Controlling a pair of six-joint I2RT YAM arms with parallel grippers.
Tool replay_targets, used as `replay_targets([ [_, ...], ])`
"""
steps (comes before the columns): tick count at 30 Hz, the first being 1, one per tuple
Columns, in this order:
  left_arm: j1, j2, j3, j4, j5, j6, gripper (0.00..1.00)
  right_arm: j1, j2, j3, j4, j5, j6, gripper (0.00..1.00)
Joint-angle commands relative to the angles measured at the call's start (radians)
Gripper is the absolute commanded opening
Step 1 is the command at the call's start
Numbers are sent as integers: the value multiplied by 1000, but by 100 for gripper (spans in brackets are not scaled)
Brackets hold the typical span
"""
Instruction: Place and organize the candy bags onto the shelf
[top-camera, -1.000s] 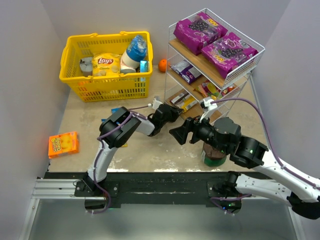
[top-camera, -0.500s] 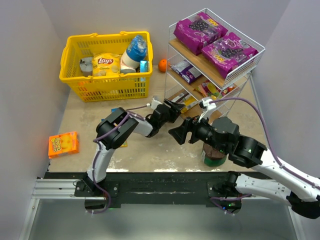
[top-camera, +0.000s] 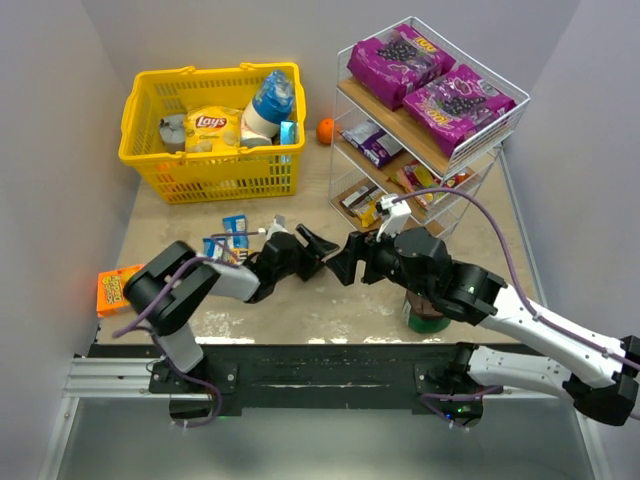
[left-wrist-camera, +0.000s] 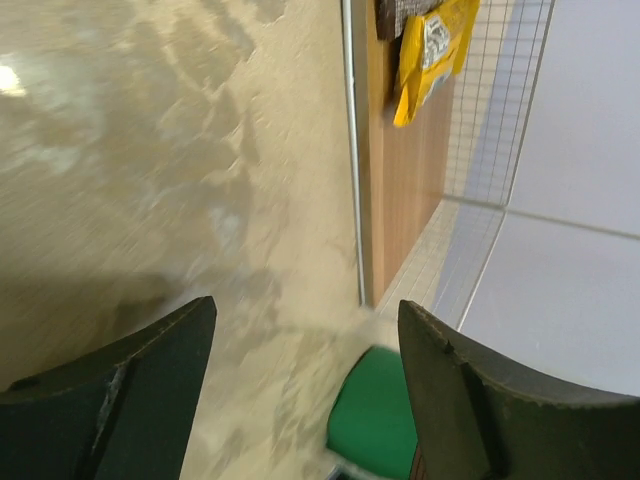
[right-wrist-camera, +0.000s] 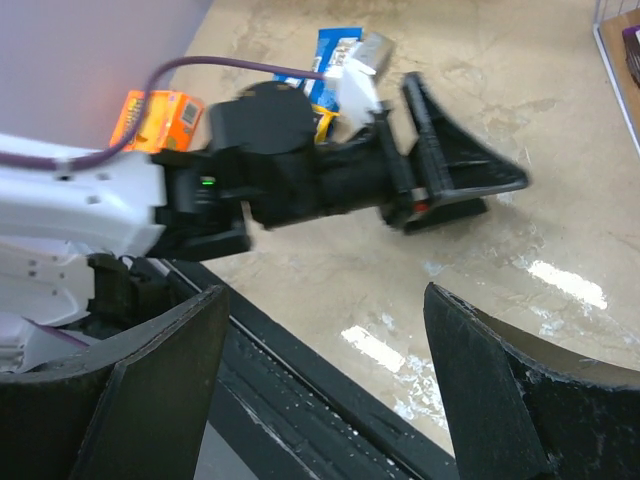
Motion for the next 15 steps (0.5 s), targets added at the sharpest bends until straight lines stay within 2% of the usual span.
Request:
replay_targets([
  [1, 29, -236, -90, -166, 73, 155, 79, 1, 68, 66, 62, 7, 3, 83],
  [3, 30, -357, -122, -276, 44, 214, 79, 1, 108, 79, 71, -5, 2, 83],
  [5, 34, -448, -151, -431, -41, 254, 79, 1, 182, 99, 92, -7, 0, 83],
  [6, 41, -546, -178, -481, -109, 267, 79, 1, 211, 107, 97, -5, 3, 82],
  [9, 58, -737, -212, -723, -258, 280, 80, -2, 304, 141, 108, 122, 42, 82],
  [10, 66, -779, -215, -859, -279, 272, 80, -3, 355, 151, 129, 151, 28, 82],
  [11, 76, -819, -220, -913, -289, 266, 80, -3, 386, 183, 138, 170, 17, 82],
  [15, 87, -1017, -248, -1130, -360, 226, 80, -8, 588, 308, 171, 99, -30, 82],
])
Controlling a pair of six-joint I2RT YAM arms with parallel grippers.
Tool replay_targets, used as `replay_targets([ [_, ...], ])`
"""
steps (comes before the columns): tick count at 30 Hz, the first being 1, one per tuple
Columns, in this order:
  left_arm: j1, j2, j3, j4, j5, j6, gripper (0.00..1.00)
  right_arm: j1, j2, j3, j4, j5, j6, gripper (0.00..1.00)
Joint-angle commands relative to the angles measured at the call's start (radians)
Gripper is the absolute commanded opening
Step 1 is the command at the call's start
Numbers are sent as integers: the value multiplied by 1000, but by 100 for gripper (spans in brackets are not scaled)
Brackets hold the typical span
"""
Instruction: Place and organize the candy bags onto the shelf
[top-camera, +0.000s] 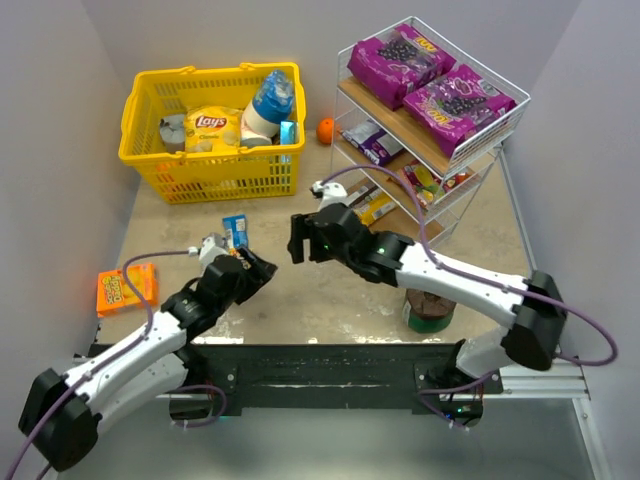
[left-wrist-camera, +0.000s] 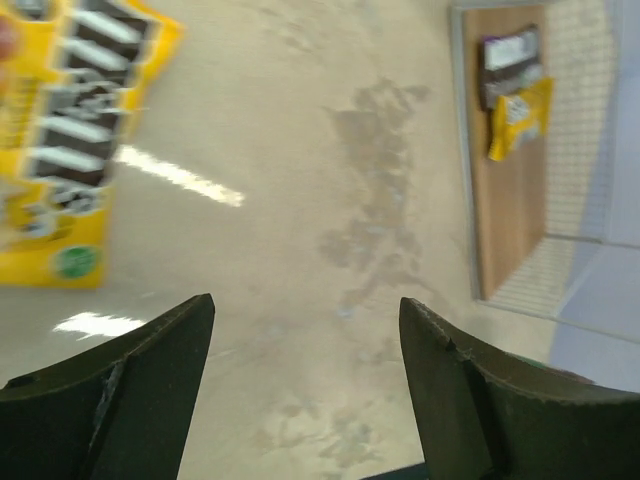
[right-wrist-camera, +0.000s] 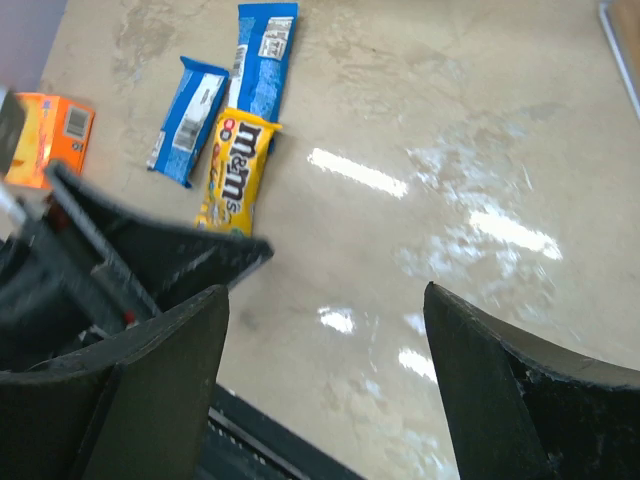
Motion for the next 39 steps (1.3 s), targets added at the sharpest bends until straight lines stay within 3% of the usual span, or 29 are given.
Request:
replay_targets([
  [1, 13, -152, -24, -415, -167, -10, 80, -6, 175, 188, 87, 17, -46, 82],
  [6, 16, -299, 103, -691, -364, -45, 80, -65, 403, 267, 198, -162, -128, 82],
  [10, 16, -363, 204, -782, -472, -27, 80, -75, 567, 371, 248, -306, -214, 79],
  [19, 16, -404, 264, -799, -515, 4, 82, -78, 817, 515, 347, -440, -222, 72],
  [25, 17, -422, 232, -783, -487, 1, 82, -78, 866, 534, 362, -476, -210, 65],
  [28, 17, -427, 217, -767, -478, 1, 83, -76, 884, 542, 368, -476, -193, 55],
  [32, 16, -419, 206, -756, -469, 4, 83, -79, 903, 536, 385, -477, -165, 35],
  [39, 16, -421, 197, -755, -460, 7, 84, -79, 906, 511, 396, -486, -133, 15],
])
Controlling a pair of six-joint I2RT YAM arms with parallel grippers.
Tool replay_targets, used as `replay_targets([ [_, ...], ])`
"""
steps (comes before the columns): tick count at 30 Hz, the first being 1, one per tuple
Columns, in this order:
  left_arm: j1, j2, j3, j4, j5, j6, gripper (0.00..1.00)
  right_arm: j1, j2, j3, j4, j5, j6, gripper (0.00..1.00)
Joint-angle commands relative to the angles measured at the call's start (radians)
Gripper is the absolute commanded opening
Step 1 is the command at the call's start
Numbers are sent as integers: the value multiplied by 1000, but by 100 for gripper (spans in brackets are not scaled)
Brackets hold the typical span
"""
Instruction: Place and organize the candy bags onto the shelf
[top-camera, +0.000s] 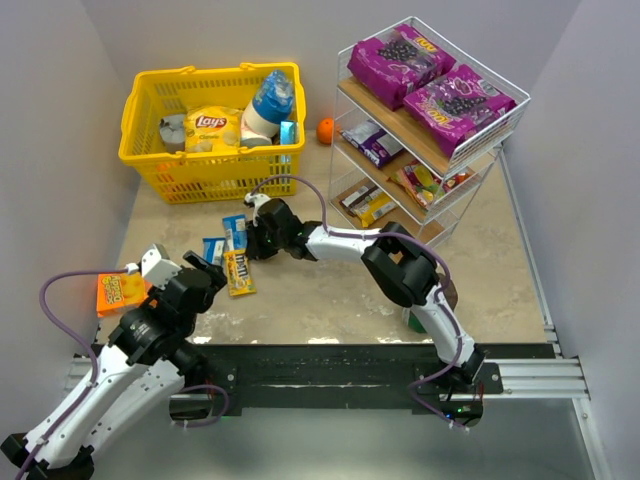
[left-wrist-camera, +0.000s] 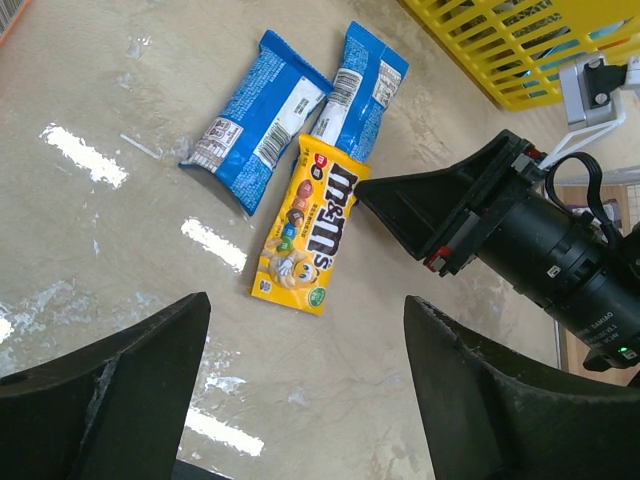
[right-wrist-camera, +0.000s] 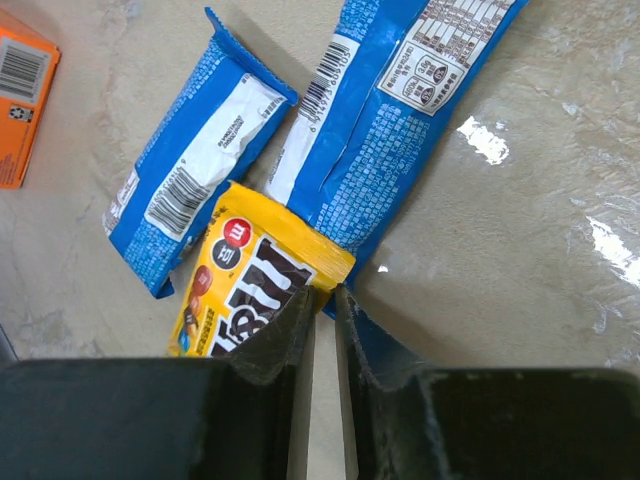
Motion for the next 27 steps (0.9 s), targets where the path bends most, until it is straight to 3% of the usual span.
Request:
replay_targets([
  [1, 3, -3, -10, 20, -17, 11, 84, 1, -8, 3, 37, -19, 25, 15],
  [3, 3, -11, -12, 19, -15, 9, 84, 1, -14, -3, 32, -8, 33, 22],
  [5, 3, -14, -13, 20, -15, 9, 84, 1, -21, -8, 35, -9, 37, 39],
  [8, 3, -11, -15, 22, -17, 9, 84, -1, -18, -4, 46, -20, 45, 55],
  [9, 3, -12, -15, 23, -15, 9, 84, -1, -14, 5, 48, -19, 48, 56],
  [24, 3, -14, -29, 37, -6, 13, 84, 7, 52, 60, -29, -19, 36, 57],
  [27, 3, -14, -29, 40, -6, 14, 84, 7, 46, 46, -35, -8, 41, 44],
])
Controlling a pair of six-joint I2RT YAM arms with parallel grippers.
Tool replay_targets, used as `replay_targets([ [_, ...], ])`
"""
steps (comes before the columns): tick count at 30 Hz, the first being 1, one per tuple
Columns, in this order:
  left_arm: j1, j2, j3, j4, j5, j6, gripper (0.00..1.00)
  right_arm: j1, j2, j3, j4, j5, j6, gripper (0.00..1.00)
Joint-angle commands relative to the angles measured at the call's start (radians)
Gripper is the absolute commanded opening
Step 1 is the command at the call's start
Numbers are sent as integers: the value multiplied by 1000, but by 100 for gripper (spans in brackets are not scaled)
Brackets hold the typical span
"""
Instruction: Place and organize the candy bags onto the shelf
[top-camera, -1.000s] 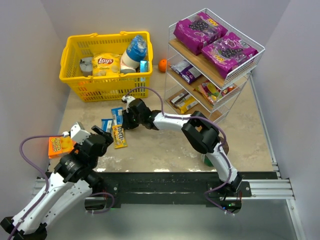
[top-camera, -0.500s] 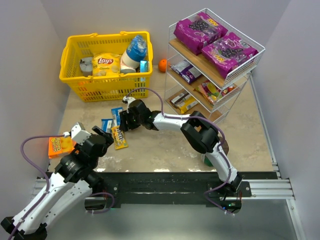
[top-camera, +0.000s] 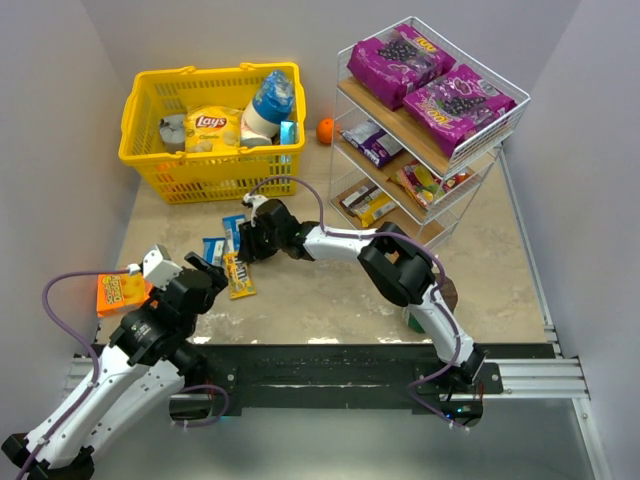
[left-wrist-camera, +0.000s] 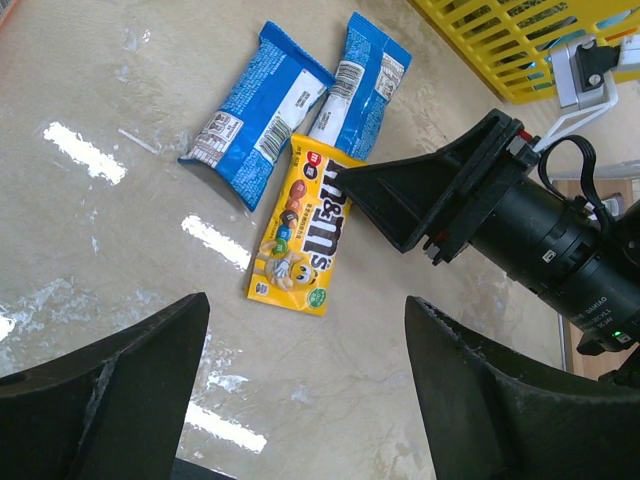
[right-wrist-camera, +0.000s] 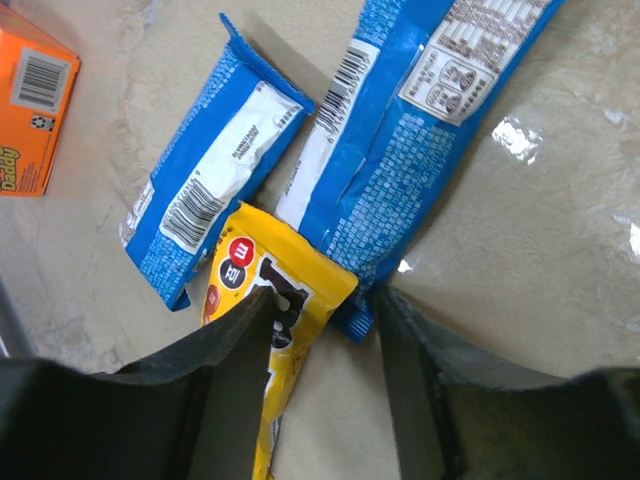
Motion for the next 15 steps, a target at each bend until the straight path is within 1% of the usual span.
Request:
replay_targets([
  [1, 3, -8, -14, 33, -18, 10, 85, 6, 3, 7, -51, 28, -4, 38],
  [4, 3, -11, -15, 31, -17, 10, 84, 6, -17, -28, -51, 42, 15, 27],
  [6, 3, -11, -19, 33, -14, 10, 84, 6, -39, -70, -44, 71, 25, 24],
  [7, 3, -13, -22, 34, -12, 10, 85, 6, -63, -88, -40, 83, 31, 19],
  [8, 3, -13, -23, 41, -9, 10, 84, 6, -82, -128, -34, 97, 43, 16],
  [12, 3, -11, -46, 61, 12, 10, 85, 6, -180, -241, -37, 233, 94, 11],
  [15, 3, -4, -69, 91, 43, 9, 85, 8, -276, -346, -43, 318, 161, 4],
])
